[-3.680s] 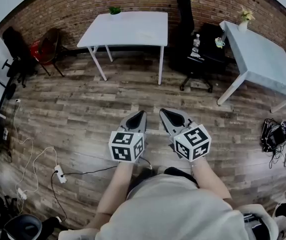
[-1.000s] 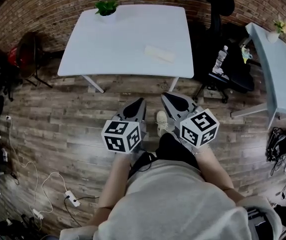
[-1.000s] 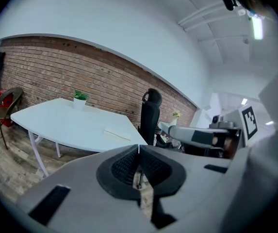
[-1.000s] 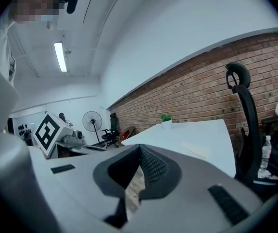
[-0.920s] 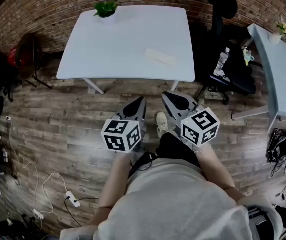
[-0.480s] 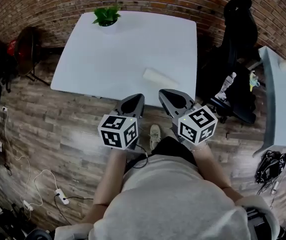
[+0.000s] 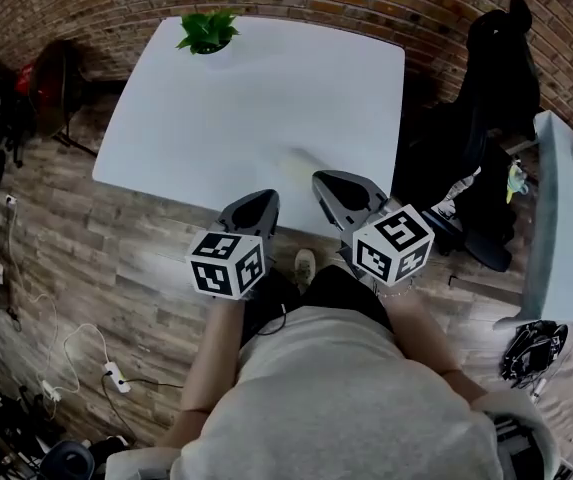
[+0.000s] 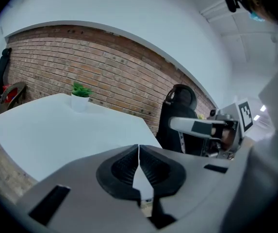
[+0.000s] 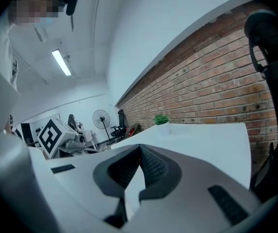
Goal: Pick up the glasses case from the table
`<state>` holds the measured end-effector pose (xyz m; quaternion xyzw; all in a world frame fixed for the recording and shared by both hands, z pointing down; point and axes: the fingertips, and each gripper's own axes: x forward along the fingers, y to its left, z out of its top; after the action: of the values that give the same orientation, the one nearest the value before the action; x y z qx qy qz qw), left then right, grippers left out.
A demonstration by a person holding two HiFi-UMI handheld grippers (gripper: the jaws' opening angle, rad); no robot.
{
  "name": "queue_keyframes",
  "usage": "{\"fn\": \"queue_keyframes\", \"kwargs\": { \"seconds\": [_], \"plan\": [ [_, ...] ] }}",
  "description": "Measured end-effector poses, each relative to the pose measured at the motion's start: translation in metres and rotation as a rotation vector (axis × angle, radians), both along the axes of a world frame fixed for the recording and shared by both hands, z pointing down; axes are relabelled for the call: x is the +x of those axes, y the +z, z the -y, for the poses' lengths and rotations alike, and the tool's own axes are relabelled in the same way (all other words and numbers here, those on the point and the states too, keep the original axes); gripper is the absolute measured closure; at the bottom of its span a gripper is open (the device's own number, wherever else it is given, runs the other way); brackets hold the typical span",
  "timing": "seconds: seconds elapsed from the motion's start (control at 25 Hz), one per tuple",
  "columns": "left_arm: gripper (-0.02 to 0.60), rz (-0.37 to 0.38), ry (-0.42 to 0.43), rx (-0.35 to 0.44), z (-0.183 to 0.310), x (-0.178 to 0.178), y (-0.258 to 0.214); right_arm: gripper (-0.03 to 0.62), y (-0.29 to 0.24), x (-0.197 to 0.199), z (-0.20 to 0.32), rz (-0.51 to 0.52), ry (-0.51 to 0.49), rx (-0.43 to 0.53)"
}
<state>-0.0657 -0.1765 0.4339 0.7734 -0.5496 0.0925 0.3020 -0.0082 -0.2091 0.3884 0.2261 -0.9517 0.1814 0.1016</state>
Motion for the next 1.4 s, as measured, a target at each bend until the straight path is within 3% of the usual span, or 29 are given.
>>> {"fn": "queue_keyframes", "kwargs": {
  "seconds": [0.36, 0.84, 1.04, 1.32, 1.36, 1.4],
  "plan": [
    [0.572, 0.008, -0.020, 0.032, 0.017, -0.013, -0.009, 0.595, 0.008, 0.001, 0.016, -0.016, 0.030, 0.005],
    [0.572, -0.014, 0.060, 0.019, 0.048, -0.030, -0.012, 0.595, 0.010, -0.011, 0.044, -0.013, 0.073, -0.035],
    [0.572, -0.038, 0.074, -0.019, 0.051, -0.036, 0.002, 0.595, 0.028, -0.015, 0.049, -0.124, 0.066, -0.002],
    [0.572, -0.073, 0.080, -0.095, 0.051, -0.044, 0.037, 0.594, 0.063, -0.020, 0.054, -0.239, 0.000, -0.036],
    [0.572, -0.077, 0.084, -0.105, 0.052, -0.044, 0.042, 0.590, 0.069, -0.020, 0.055, -0.263, -0.012, -0.041],
    [0.572, -0.079, 0.087, -0.115, 0.053, -0.044, 0.048, 0.546, 0.075, -0.020, 0.056, -0.291, -0.027, -0.043]
  ]
}}
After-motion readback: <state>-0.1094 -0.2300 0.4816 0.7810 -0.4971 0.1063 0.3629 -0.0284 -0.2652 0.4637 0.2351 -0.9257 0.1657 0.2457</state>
